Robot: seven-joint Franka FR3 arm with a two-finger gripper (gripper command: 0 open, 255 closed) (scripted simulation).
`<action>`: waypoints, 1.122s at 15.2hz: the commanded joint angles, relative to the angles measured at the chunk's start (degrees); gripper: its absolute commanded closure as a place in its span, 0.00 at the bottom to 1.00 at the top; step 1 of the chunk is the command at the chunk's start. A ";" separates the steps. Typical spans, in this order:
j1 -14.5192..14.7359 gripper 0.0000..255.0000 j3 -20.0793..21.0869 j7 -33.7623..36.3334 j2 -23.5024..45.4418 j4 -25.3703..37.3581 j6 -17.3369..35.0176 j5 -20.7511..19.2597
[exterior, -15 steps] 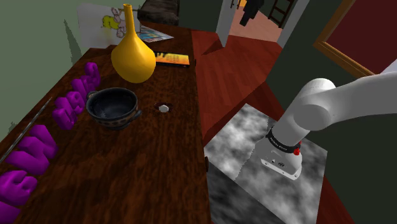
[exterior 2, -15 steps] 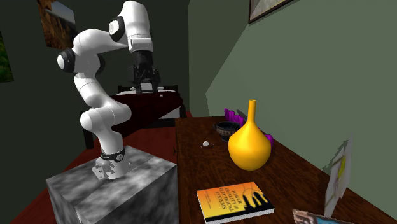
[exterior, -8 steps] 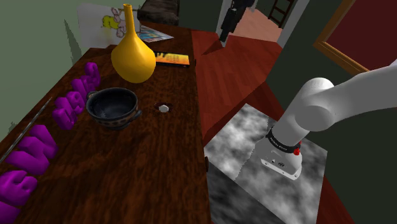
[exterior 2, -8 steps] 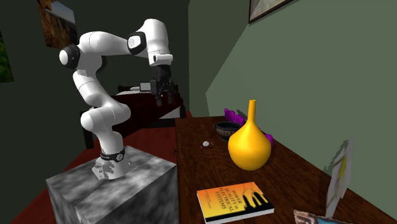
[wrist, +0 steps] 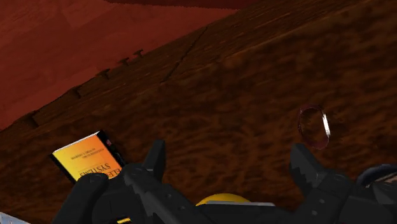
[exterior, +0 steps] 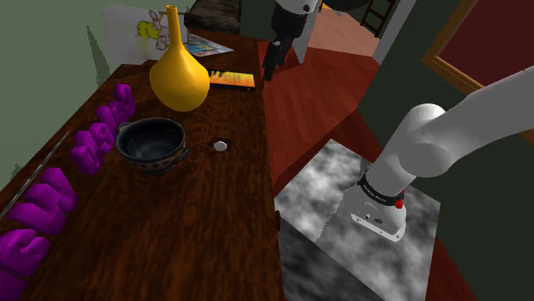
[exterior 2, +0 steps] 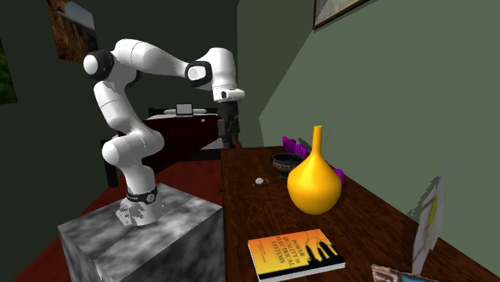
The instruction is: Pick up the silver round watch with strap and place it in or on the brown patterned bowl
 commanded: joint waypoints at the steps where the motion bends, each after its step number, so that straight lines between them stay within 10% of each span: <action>1: 0.82 0.00 1.84 1.31 2.80 0.30 2.18 0.23; 17: 5.12 0.00 13.35 13.22 31.03 10.04 16.33 -8.22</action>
